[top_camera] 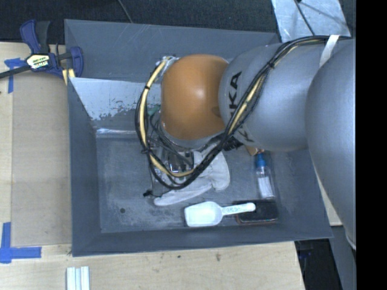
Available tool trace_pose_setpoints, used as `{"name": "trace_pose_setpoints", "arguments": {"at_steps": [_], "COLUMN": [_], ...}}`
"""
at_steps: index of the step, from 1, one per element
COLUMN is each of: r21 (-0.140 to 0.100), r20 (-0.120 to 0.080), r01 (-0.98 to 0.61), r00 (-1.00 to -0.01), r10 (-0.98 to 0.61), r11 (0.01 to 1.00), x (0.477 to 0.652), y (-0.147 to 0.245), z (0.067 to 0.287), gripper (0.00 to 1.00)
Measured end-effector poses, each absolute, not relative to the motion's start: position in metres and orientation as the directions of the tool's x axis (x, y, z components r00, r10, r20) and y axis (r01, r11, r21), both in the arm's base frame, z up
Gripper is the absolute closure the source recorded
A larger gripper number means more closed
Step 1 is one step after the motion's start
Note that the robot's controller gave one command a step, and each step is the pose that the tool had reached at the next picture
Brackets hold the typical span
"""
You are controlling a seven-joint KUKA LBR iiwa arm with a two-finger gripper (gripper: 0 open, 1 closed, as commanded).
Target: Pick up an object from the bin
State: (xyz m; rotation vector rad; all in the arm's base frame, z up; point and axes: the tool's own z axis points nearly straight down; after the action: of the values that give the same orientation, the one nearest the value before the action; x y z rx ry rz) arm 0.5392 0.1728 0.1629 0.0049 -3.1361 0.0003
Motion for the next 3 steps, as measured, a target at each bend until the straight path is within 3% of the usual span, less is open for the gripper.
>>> {"name": "trace_pose_setpoints", "arguments": {"at_steps": [1,2,3], "r21": [0.002,0.002,-0.002], "r20": [-0.002,-0.005,-0.003], "r01": [0.0,-0.064,-0.168], "r00": [-1.0,-0.998,-0.986], "r10": [0.0,-0.064,-0.168], "r11": [1.0,0.998,0.986], "x": [0.541,0.556,0.549], "y": [0.172,0.138,0.107], "z": [0.168,0.143,0.114], "gripper": [0.0,0.0,0.0]}}
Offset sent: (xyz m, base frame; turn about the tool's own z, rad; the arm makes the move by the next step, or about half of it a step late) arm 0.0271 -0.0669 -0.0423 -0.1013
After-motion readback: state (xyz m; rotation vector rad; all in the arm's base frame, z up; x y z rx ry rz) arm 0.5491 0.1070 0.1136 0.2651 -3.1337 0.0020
